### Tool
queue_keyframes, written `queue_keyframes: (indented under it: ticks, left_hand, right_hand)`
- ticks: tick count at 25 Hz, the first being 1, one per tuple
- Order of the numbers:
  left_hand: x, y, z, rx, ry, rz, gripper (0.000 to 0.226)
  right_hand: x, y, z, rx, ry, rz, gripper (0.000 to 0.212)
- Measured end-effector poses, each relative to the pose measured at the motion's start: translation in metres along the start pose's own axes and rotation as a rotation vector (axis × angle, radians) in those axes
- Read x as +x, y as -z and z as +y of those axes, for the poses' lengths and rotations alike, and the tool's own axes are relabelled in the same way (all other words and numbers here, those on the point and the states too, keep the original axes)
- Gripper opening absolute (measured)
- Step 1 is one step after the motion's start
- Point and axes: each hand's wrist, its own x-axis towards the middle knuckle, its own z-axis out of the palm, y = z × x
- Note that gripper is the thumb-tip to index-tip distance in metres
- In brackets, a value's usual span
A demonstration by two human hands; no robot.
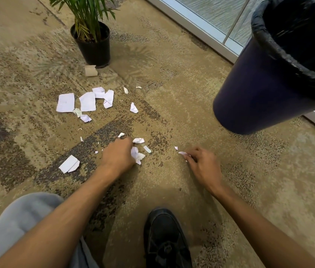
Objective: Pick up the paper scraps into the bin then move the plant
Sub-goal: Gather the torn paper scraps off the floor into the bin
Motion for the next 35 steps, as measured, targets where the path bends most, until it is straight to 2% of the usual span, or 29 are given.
queue_keyframes:
  ticks: [2,4,7,9,11,13,17,21,24,28,30,33,35]
  left_hand:
    - [-0.003,0.000,0.000,0.062,0.015,0.038,0.036]
    - [-0.004,0.001,0.001,0.078,0.047,0.035,0.041]
    - [-0.004,0.000,0.001,0.027,0.060,0.055,0.027]
    - [-0.003,-0.003,0.000,-0.036,0.028,0.058,0.013]
    - [-0.002,-0.005,-0.001,-0.125,0.014,0.028,0.010]
    - [0.002,-0.004,-0.004,-0.200,0.025,0.010,0.013]
    - [0.016,0.005,-0.018,-0.307,0.056,0.022,0.025]
    - [0.023,0.006,-0.018,-0.300,-0.066,0.059,0.056]
    - [0.029,-0.004,-0.011,-0.175,-0.168,0.029,0.051]
    - [0.030,-0.011,-0.009,-0.145,-0.178,0.069,0.032]
    - [0.030,-0.010,-0.009,-0.162,-0.162,0.071,0.028]
    - [0.033,0.011,-0.021,-0.363,-0.029,0.106,0.019]
    - [0.035,0.028,-0.038,-0.497,0.075,0.163,0.016]
  right_hand:
    - [-0.006,-0.003,-0.001,0.031,0.020,-0.014,0.018]
    - [-0.003,-0.002,-0.004,0.170,-0.008,-0.016,0.016]
    - [0.017,0.002,-0.017,0.398,-0.152,-0.021,0.017]
    - [0.025,0.001,-0.026,0.312,-0.092,-0.068,0.019]
    - [0.024,0.000,-0.032,0.149,0.038,-0.136,0.022]
    - [0.023,0.001,-0.033,0.094,0.086,-0.172,0.023]
    - [0.037,-0.005,-0.051,0.170,0.163,-0.112,0.021]
    - [0.043,-0.032,-0.080,0.103,0.310,-0.222,0.024]
    - [0.038,-0.045,-0.082,0.030,0.360,-0.250,0.028]
    - [0.041,-0.044,-0.082,0.060,0.326,-0.262,0.026]
    - [0.045,-0.040,-0.081,0.213,0.205,-0.223,0.020]
    - [0.052,-0.031,-0.083,0.520,-0.018,-0.176,0.017]
    - [0.058,-0.030,-0.087,0.567,-0.031,-0.188,0.014]
